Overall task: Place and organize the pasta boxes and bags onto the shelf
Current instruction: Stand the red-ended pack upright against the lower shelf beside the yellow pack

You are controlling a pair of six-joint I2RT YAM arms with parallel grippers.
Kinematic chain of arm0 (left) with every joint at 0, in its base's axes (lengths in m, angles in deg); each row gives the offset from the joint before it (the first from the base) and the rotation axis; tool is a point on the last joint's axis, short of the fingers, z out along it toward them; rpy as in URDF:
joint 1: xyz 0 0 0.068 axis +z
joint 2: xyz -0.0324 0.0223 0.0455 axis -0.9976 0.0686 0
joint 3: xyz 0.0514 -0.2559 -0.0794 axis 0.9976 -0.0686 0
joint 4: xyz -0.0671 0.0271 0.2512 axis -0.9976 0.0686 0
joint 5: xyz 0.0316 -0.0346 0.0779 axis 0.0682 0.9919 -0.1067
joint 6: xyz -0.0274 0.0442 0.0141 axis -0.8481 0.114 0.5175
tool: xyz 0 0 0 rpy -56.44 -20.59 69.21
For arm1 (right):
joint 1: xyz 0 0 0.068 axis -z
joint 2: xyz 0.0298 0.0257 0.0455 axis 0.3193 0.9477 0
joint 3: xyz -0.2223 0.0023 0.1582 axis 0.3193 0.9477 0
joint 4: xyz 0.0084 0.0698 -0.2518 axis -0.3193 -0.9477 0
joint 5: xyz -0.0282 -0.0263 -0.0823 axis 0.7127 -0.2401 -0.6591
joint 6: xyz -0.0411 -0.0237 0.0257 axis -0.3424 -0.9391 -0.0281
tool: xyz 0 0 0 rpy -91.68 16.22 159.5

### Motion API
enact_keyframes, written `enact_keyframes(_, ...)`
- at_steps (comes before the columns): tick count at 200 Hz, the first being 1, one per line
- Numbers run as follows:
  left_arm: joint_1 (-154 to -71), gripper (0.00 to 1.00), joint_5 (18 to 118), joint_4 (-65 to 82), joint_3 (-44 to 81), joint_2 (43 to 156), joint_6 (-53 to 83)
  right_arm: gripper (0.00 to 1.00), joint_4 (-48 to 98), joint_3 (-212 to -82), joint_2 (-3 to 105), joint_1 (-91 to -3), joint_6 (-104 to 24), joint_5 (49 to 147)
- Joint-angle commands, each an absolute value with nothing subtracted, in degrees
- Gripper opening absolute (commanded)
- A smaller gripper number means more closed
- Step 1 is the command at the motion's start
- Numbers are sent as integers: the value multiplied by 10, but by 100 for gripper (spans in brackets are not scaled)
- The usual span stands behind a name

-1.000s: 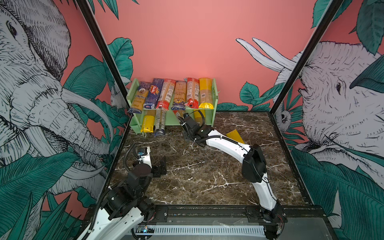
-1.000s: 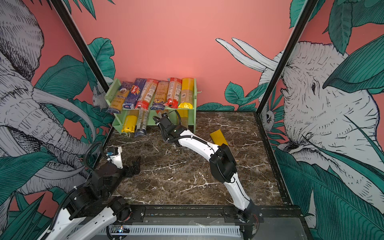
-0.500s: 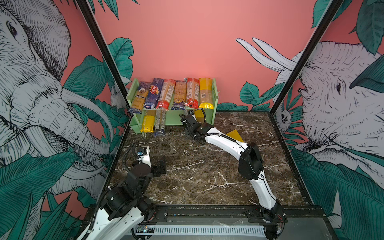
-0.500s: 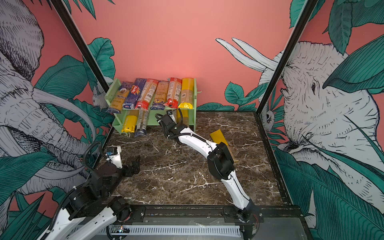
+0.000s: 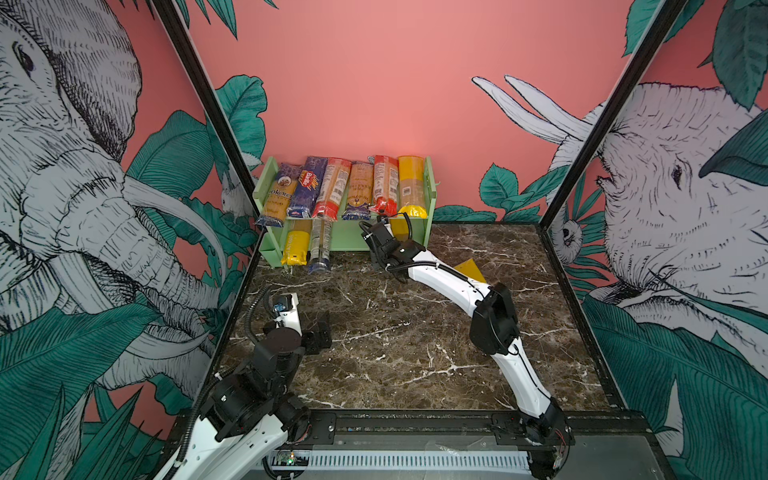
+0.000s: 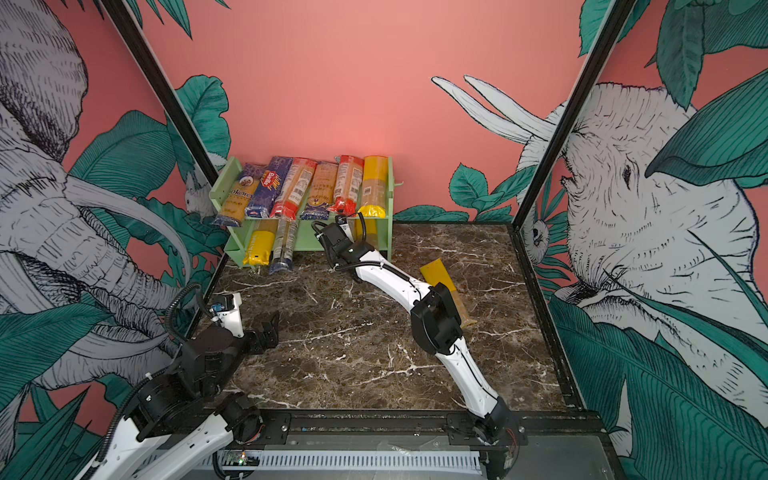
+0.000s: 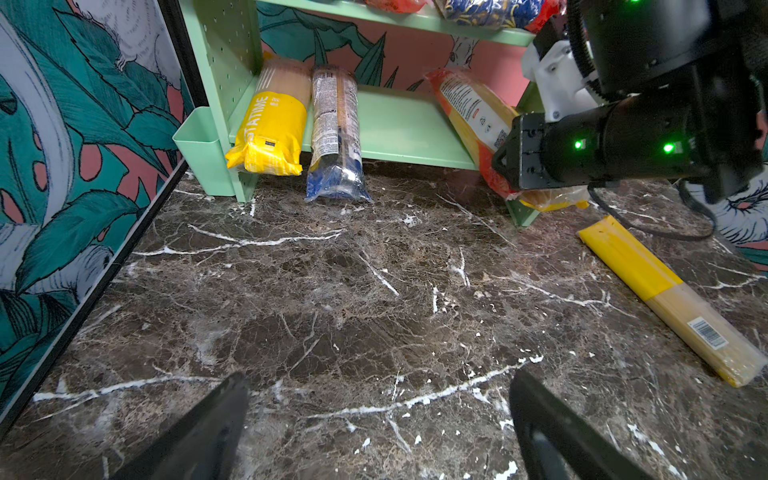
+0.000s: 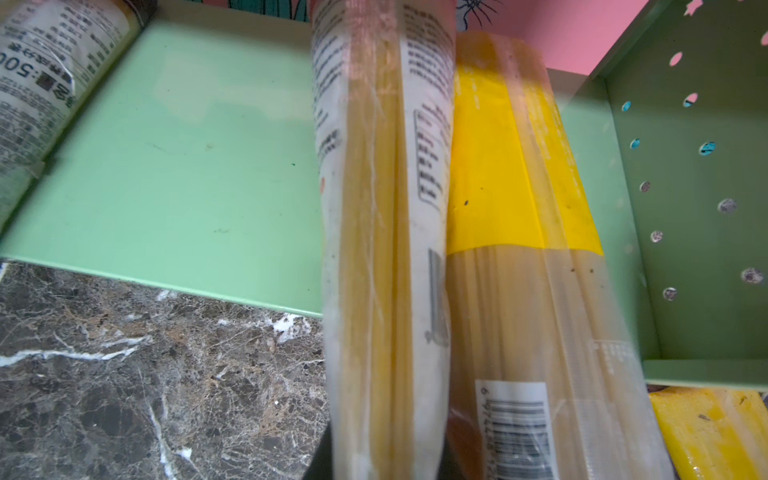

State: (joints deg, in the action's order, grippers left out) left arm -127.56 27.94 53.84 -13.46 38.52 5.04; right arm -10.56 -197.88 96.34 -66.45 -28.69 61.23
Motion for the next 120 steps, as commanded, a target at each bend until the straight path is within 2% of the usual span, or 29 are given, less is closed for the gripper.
enact_keyframes(1,-1277,98,272,553,-122,381,42,37,-50,-2007,956,-658,-269,594)
enact_keyframes(57,-1277,98,270,553,-125,373,42,59,-41,-2012,961,-658,-267,641)
enact_keyframes(120,-1277,98,271,550,-128,370,42,65,-50,-2015,955,-658,-266,656)
